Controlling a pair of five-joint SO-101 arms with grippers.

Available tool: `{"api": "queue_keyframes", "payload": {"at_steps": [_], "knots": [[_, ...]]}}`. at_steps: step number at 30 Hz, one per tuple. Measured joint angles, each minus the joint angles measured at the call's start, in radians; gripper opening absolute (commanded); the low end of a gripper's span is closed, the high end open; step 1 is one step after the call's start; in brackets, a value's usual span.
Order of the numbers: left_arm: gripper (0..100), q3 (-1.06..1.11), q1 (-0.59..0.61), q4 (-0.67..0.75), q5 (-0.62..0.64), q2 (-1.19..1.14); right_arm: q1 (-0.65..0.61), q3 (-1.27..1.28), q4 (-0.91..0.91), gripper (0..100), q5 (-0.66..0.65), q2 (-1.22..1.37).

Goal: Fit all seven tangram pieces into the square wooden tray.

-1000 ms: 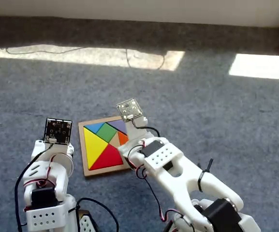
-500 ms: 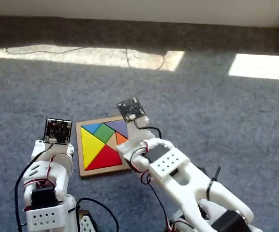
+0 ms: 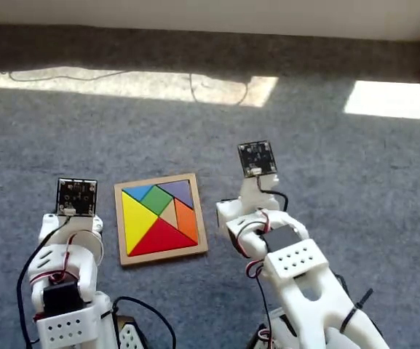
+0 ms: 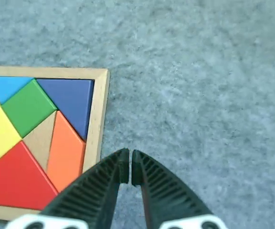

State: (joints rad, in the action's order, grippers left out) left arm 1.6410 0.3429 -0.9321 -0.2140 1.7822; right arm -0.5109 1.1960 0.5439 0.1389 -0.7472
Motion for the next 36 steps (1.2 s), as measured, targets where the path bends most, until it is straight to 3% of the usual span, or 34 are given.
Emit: {"api": "queue_keyframes", "payload": {"at_steps": [9,22,28,36], "knots": [[1,-0.040,0.008,-0.063,0.000,0.000,0.006,0.140,0.000,1.9,0.000,-0.279],[1,-0.040,-0.169,-0.063,0.000,0.000,0.011,0.376,0.000,1.9,-0.008,-0.899],[1,-0.003,-0.262,-0.063,0.000,0.000,0.132,0.440,0.000,1.9,-0.130,-1.062],[1,0.034,-0.370,-0.063,0.000,0.000,0.287,0.477,0.008,1.9,-0.143,-1.062]]}}
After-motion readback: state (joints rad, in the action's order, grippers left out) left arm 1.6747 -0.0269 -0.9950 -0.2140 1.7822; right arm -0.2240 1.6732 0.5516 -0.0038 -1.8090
